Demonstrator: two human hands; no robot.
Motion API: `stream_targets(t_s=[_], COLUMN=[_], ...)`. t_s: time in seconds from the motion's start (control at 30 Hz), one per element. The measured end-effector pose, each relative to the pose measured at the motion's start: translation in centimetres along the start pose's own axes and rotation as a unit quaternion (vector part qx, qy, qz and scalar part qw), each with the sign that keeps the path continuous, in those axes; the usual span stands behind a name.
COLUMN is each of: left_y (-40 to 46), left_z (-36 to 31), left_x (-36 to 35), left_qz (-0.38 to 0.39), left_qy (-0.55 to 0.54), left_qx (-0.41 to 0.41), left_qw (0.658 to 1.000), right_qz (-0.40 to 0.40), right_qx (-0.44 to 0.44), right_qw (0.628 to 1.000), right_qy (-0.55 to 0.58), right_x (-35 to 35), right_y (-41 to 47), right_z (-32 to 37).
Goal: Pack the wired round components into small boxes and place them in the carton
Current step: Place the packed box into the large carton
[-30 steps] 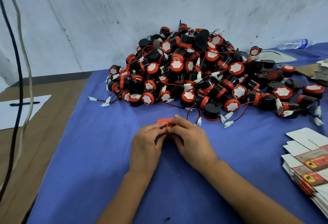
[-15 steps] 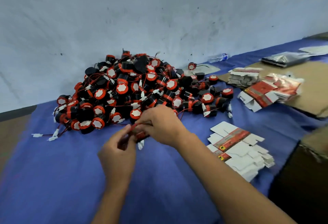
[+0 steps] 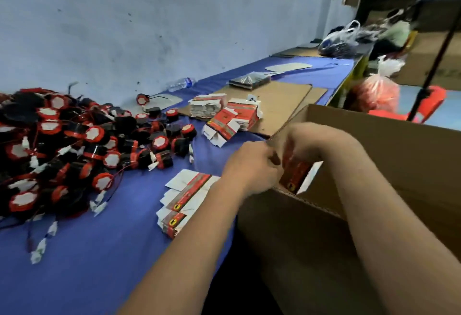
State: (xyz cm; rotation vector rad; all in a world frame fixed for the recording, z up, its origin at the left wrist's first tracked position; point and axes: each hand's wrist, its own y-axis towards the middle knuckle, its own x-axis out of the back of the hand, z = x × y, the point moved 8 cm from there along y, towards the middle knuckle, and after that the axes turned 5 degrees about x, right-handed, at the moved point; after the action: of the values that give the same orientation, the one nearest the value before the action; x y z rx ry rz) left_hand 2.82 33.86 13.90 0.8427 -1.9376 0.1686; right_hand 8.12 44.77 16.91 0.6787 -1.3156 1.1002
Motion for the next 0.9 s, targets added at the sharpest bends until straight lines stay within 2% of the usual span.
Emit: stream_targets(t_s=[0.07, 0.1, 0.2, 0.3, 0.37, 0.43, 0.47, 0.5, 0.57, 0.63, 0.67, 0.7, 0.73, 0.8, 0.9], left_y=[0.7, 1.0, 1.2, 0.8, 0.4, -0.1, -0.6, -1.1, -2.5, -4.6, -6.0, -7.5, -9.1, -11.6, -13.4], left_z=[0.8, 0.9, 1.0, 1.4, 1.4, 1.5, 1.7, 2.4, 5.5, 10.4, 13.3, 15.9, 18.3, 21.8, 24.8], left_x=[-0.5, -0.4, -0.2, -0.4, -0.2, 0.6, 1.4, 2.2, 3.6, 4.6, 4.9, 5.1, 5.2, 4.7, 3.9], left_qz=[0.009, 0.007, 0.002, -0.004, -0.02, -0.063, -0.093, -0.125, -0.188, -0.249, -0.278, -0.297, -0.304, -0.278, -0.24], left_qy=[0.027, 0.02, 0.016, 0.006, -0.007, -0.057, -0.096, -0.139, -0.212, -0.246, -0.239, -0.22, -0.199, -0.177, -0.193], left_qx=[0.019, 0.022, 0.02, 0.027, 0.021, 0.001, -0.009, -0.009, 0.041, 0.15, 0.216, 0.286, 0.355, 0.454, 0.495], left_qw=[0.999, 1.0, 1.0, 1.0, 1.0, 0.996, 0.991, 0.982, 0.958, 0.925, 0.905, 0.884, 0.861, 0.828, 0.812], right_qz=[0.168, 0.205, 0.193, 0.155, 0.182, 0.201, 0.173, 0.112, -0.091, -0.317, -0.394, -0.424, -0.404, -0.253, -0.016], right_qx=[-0.017, 0.012, 0.029, -0.001, -0.009, 0.01, 0.019, 0.017, -0.001, 0.006, 0.05, 0.105, 0.159, 0.212, 0.157], right_qw=[0.984, 0.978, 0.98, 0.988, 0.983, 0.979, 0.983, 0.991, 0.992, 0.948, 0.918, 0.898, 0.897, 0.938, 0.987], right_qy=[0.059, 0.045, -0.026, -0.004, 0.006, -0.03, -0.05, -0.067, -0.084, -0.031, 0.009, 0.047, 0.08, 0.108, 0.019], right_x=[-5.4, -7.0, -8.7, -9.0, -8.7, -7.6, -6.3, -4.5, 0.1, 3.8, 4.5, 4.2, 3.1, -1.6, -10.0], right_y=[0.7, 0.8, 2.3, 3.3, 2.6, 2.0, 1.9, 1.8, 1.5, -0.3, -1.2, -1.4, -0.9, 1.8, 6.2], right_z=[0.2, 0.7, 0.4, 0.7, 1.7, 2.8, 3.2, 3.6, 4.4, 6.4, 8.6, 11.1, 13.9, 18.6, 20.5])
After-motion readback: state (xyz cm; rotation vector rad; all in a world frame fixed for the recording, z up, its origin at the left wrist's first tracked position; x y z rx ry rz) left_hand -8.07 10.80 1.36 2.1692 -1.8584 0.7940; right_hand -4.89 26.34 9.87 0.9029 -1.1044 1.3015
